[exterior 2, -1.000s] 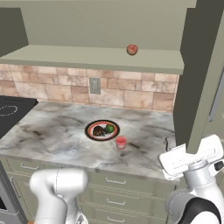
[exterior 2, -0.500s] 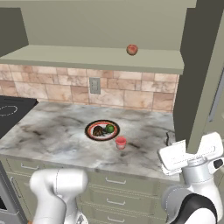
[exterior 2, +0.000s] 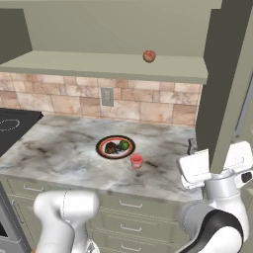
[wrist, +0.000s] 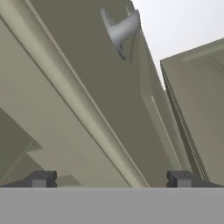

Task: Pick the avocado and bread from the counter and place them on the plate. Then pick the jam from the cabinet and place it next to the plate. Lastly close the cabinet door.

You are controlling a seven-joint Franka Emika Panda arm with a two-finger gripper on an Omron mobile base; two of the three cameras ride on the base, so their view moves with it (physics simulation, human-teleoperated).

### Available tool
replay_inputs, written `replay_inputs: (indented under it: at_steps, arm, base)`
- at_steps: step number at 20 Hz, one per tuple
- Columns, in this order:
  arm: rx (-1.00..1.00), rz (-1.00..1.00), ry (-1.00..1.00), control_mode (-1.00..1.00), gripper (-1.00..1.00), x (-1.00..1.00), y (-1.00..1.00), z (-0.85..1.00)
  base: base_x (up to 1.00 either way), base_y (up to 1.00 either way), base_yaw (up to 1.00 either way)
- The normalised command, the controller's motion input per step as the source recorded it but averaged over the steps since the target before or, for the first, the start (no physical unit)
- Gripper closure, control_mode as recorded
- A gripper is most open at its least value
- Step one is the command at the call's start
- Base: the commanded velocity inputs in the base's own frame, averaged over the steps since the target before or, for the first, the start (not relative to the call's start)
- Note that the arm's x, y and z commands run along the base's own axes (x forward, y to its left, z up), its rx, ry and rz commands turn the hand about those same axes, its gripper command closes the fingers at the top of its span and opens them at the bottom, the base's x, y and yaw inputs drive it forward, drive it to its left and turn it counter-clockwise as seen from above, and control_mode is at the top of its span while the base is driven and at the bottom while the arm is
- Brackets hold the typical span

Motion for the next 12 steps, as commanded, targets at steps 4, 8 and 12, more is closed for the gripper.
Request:
replay_inputs:
  at_steps: [4, 8, 12]
  arm:
    - [0.0, 0.0, -0.03, -1.0, -1.0, 0.0, 0.02, 0.31]
    - [-0.06, 0.01, -0.08, -1.0, -1.0, -0.07, 0.22, 0.35]
    - [-0.14, 0.03, -0.09, -1.0, -1.0, -0.12, 0.42, 0.4]
  base:
    - [0.0, 0.0, 0.0]
    - [0.0, 0.0, 0.0]
    - [0.0, 0.0, 0.0]
